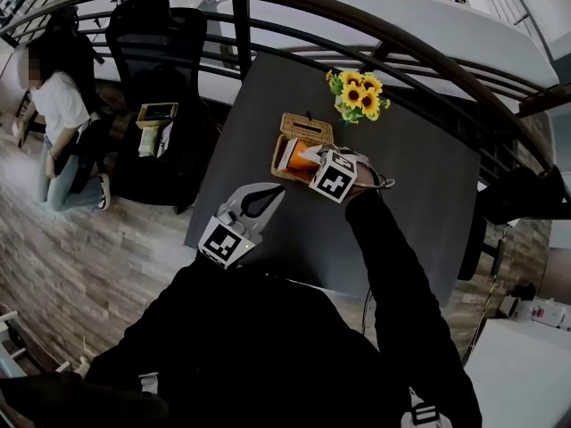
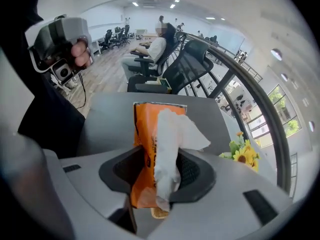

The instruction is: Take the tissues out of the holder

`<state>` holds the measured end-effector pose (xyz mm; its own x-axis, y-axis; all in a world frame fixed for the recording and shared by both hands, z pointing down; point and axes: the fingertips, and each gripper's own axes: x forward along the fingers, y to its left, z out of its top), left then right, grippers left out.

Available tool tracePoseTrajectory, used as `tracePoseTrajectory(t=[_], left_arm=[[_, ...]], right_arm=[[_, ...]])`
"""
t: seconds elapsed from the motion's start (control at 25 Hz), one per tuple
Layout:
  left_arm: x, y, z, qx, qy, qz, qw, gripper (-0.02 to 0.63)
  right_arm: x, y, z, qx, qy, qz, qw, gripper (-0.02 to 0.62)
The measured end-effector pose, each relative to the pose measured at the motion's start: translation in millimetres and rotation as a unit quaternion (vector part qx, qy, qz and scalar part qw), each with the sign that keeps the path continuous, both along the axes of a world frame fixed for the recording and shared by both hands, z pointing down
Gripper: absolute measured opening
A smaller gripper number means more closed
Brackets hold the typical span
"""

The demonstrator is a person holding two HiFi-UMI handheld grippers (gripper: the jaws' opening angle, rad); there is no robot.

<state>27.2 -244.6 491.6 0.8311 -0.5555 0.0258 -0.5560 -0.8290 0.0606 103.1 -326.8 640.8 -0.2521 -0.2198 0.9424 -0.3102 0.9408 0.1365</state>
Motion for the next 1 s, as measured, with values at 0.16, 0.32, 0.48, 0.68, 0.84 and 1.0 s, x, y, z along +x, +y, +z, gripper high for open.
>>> tracePoseTrajectory(t=[0.16, 0.32, 0.48, 0.68, 0.84, 1.0], left_arm=[[0, 5, -4, 0.001, -0.001, -0.002, 1.0, 0.008], [0, 13, -4, 0.002, -0.004, -0.004, 1.0, 0.008], [-1, 14, -1, 0.001, -0.013, -0.003, 0.9999, 0.008], [-1, 16, 2, 0.002, -0.016, -0.005, 0.9999, 0.008], [-4, 20, 9, -0.004, -0.024, -0.005, 0.9997, 0.008], [-5, 22, 13, -0.008, -0.025, -0.008, 0.9996, 0.008]], right_arm=[[-6, 31, -1, -0.012, -0.012, 0.003, 1.0, 0.176], [-16, 63, 13, -0.032, -0.02, 0.0, 0.999, 0.176], [-24, 86, 32, -0.051, -0.02, -0.008, 0.998, 0.176], [-32, 104, 57, -0.068, -0.014, -0.018, 0.997, 0.176], [-35, 117, 86, -0.08, -0.001, -0.025, 0.996, 0.176], [-33, 126, 114, -0.088, -0.001, -0.016, 0.996, 0.178]])
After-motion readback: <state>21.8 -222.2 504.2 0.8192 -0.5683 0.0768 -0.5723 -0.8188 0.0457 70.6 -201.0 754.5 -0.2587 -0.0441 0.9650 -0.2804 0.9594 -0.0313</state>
